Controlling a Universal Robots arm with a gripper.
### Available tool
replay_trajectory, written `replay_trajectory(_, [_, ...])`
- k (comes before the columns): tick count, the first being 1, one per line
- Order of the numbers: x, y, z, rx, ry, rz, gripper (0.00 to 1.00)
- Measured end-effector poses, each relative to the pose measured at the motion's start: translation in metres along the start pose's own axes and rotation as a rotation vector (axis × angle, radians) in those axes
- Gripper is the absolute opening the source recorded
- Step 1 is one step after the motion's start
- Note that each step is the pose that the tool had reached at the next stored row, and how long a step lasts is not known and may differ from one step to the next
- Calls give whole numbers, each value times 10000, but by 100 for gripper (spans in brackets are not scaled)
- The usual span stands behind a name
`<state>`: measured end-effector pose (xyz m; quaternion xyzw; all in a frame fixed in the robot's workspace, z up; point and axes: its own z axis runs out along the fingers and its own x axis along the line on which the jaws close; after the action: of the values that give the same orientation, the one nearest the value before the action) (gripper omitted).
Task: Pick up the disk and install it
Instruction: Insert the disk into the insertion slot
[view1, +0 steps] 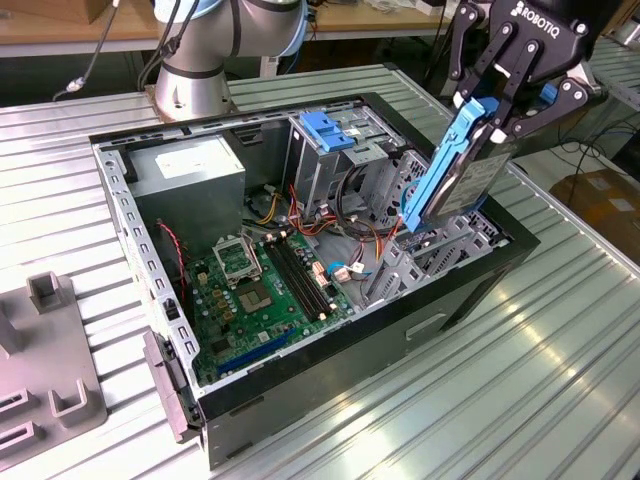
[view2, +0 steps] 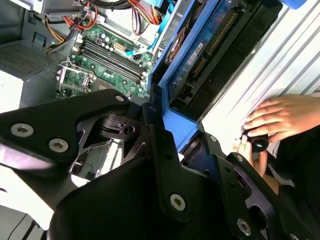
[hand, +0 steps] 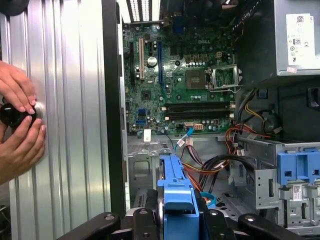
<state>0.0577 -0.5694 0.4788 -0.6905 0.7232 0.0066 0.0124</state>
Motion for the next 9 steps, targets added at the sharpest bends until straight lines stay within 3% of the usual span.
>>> replay_trajectory(9, [1,-1,29,0,1,-1,37])
